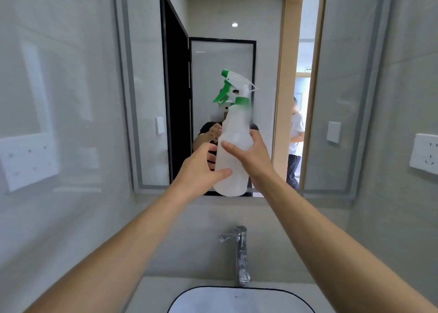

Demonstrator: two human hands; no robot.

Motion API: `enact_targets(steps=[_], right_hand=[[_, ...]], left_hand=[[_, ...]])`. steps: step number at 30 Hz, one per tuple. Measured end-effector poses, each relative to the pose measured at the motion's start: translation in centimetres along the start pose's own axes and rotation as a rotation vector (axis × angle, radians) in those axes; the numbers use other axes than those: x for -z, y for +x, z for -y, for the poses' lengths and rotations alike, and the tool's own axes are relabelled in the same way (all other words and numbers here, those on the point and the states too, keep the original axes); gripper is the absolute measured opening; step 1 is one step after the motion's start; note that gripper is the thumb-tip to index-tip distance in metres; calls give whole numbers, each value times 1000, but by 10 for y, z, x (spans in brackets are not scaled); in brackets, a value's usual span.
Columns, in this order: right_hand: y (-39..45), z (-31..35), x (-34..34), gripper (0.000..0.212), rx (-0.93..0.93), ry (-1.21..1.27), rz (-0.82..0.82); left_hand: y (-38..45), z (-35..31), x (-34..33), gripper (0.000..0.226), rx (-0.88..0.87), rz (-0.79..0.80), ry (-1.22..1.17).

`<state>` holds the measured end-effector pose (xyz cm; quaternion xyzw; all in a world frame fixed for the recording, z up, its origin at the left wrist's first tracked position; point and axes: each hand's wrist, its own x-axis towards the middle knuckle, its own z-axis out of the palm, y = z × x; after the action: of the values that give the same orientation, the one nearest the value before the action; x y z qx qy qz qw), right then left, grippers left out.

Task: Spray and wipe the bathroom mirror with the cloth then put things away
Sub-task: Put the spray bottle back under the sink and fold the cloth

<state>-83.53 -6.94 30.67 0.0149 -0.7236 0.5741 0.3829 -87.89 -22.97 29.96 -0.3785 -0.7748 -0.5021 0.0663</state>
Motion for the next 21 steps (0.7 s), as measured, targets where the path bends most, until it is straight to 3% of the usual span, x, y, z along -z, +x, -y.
enact_targets(steps=[4, 13, 17, 21], right_hand=[[-8, -4, -7, 80, -19, 57, 106], [-54, 19, -75, 71, -68, 391, 507], [-94, 42, -111, 76, -93, 490, 672], [-139, 64, -139, 63, -87, 558, 787]], left_hand=[[-23, -4, -24, 66, 53, -219, 61], [-98, -24, 3, 58, 209, -642, 207], [-146, -30, 32, 67, 292, -774, 298], [-196, -34, 55, 70, 343, -872, 343]])
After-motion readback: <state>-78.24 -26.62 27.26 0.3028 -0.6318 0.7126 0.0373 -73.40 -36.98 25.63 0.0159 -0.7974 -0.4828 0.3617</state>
